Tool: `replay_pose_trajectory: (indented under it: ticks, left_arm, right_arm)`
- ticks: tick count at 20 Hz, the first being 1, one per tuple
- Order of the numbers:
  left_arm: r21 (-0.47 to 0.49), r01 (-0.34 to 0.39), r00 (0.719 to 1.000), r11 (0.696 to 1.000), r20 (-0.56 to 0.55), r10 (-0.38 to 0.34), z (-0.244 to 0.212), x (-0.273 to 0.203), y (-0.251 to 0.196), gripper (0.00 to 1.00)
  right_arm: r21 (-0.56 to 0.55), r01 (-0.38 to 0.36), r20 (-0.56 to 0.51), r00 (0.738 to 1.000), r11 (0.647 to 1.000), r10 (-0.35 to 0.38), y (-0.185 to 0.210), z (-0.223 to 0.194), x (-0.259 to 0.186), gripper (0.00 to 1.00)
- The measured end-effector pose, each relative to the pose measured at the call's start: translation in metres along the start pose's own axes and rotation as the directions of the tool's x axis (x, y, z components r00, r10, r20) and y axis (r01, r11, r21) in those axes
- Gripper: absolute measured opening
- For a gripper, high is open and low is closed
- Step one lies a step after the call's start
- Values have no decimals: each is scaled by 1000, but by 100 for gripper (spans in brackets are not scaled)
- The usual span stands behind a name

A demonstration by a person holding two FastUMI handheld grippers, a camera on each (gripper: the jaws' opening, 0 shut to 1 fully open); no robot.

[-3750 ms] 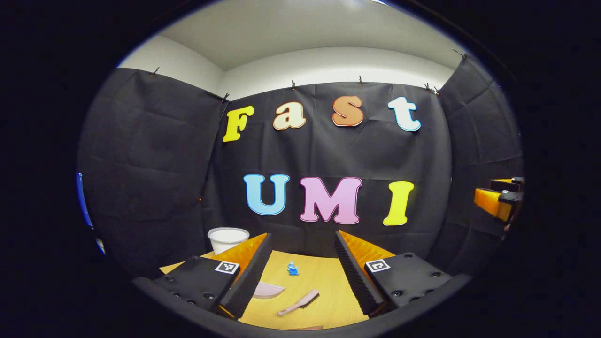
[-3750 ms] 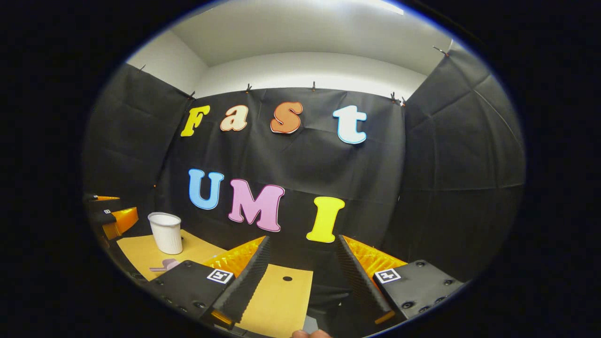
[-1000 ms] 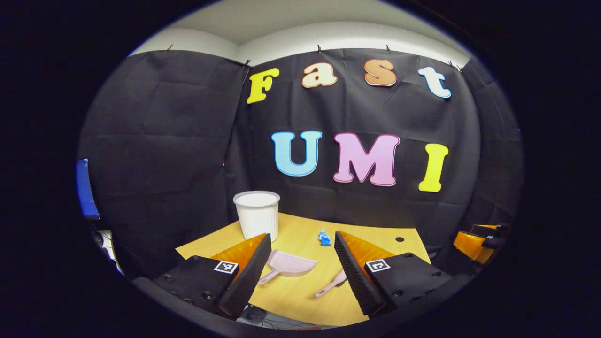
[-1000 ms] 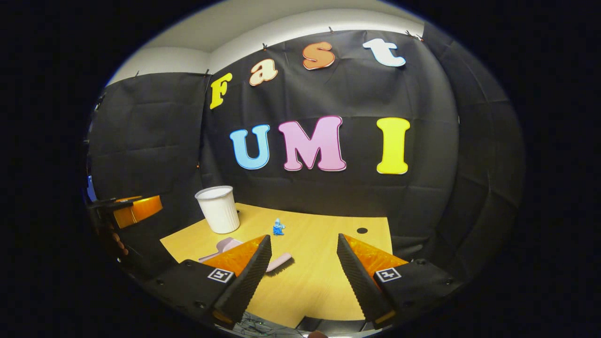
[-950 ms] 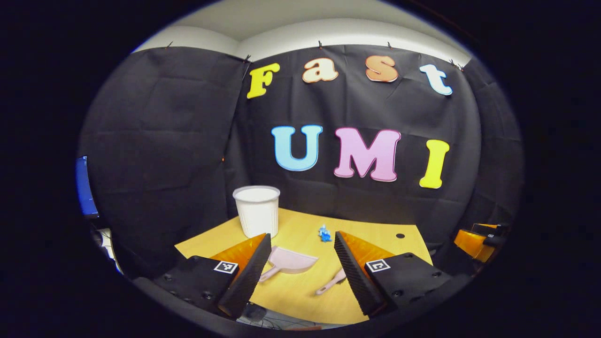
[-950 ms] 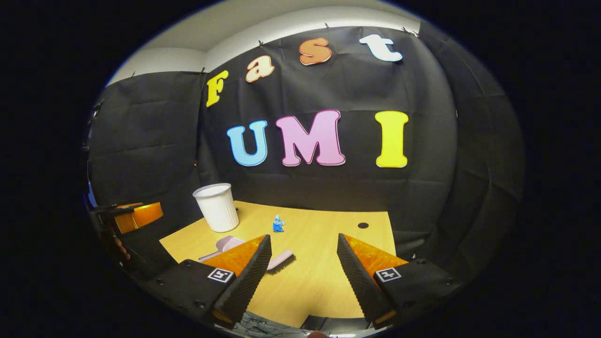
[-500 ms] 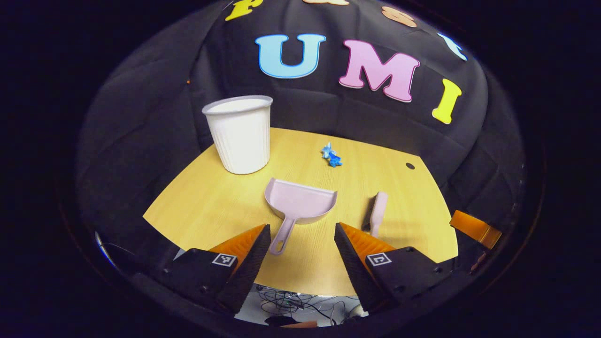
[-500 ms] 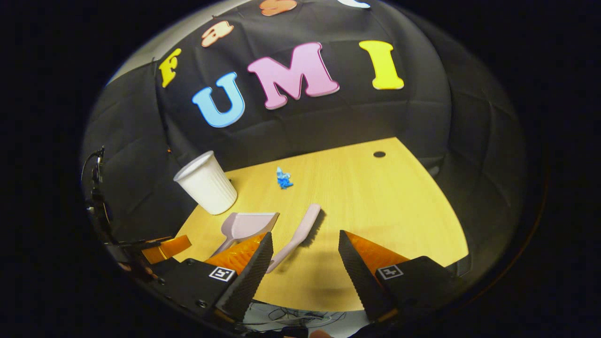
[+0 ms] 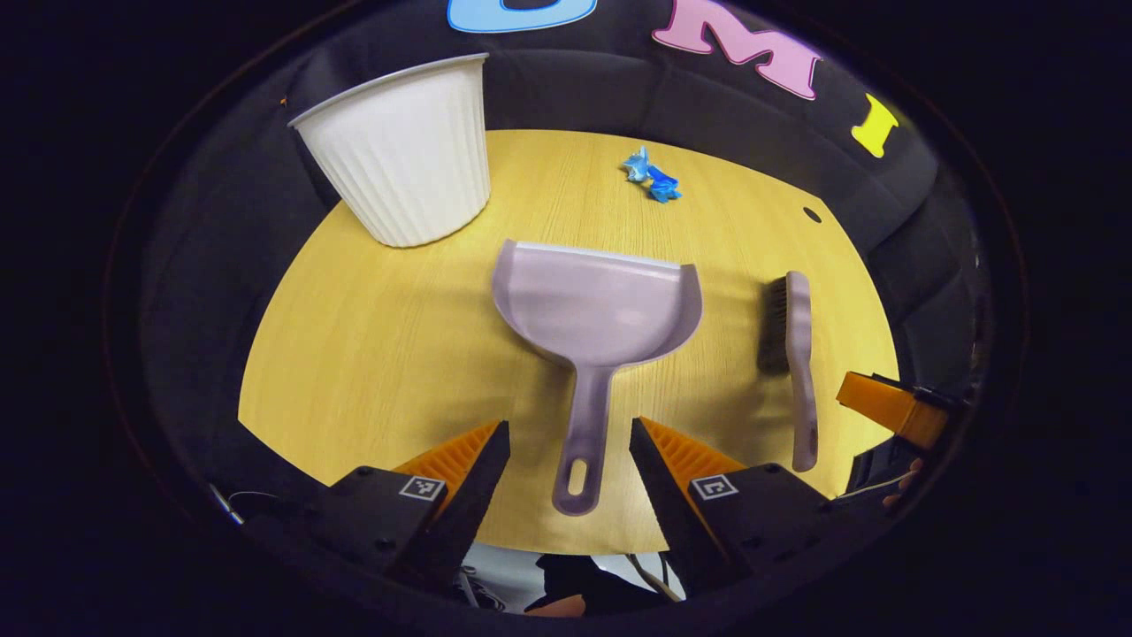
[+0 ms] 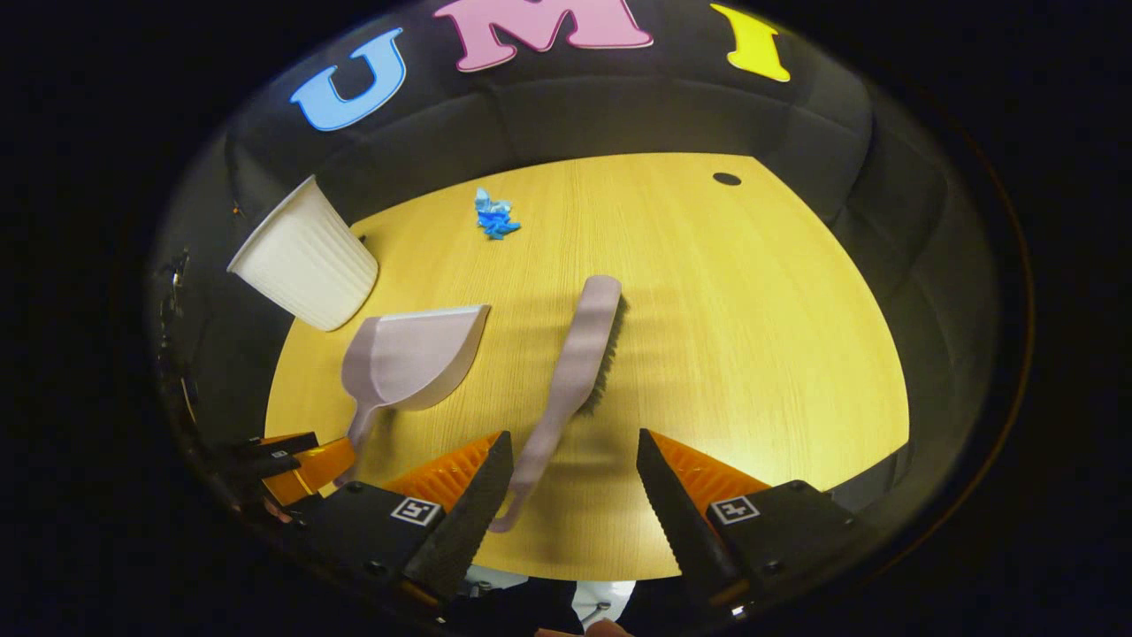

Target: Pick up the small broom and dustpan from the desktop, sweep the trash into the dustpan with the broom, and then empty the trash into the garbage bin.

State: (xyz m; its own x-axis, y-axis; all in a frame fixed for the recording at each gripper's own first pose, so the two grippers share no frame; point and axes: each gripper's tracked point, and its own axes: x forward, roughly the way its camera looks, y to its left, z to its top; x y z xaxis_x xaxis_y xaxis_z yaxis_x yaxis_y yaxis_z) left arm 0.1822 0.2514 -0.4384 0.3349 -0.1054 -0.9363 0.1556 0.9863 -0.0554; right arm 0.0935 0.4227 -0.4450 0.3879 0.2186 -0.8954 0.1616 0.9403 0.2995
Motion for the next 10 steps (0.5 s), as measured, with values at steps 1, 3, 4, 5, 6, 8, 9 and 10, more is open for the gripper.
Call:
replay_pose_trajectory:
  ticks: [1, 3, 4, 5, 6, 8, 9, 10]
  left_arm:
    - [2, -5, 999, 1000, -33, 5, -2, 3, 2, 83]
    - [11, -18, 998, 1000, -60, 19, -1, 14, 3, 84]
    - [19, -29, 996, 999, -78, 31, 2, 17, 1, 83]
    - [27, -34, 995, 999, -90, 36, 5, 22, 0, 83]
    - [29, -32, 995, 999, -95, 35, 8, 27, -2, 84]
    - [31, -23, 989, 999, -148, 27, 6, 34, -2, 83]
    - [32, -15, 987, 999, -162, 20, 7, 39, -4, 83]
    - [35, -15, 985, 999, -171, 21, 9, 40, -3, 83]
  right_arm:
    - [-4, 3, -12, 1000, 1000, -3, 2, 0, 8, 94]
    - [1, 14, -62, 998, 1000, -13, 6, -6, 19, 95]
    - [9, 18, -80, 997, 1000, -17, 7, -6, 25, 95]
    - [11, 30, -102, 994, 999, -29, 6, -7, 30, 95]
    - [20, 35, -123, 992, 999, -32, 6, -8, 34, 94]
    - [47, 45, -172, 984, 998, -36, 8, -11, 40, 95]
    - [58, 51, -190, 981, 997, -39, 9, -10, 45, 95]
    - [66, 59, -202, 978, 996, -44, 9, -10, 50, 95]
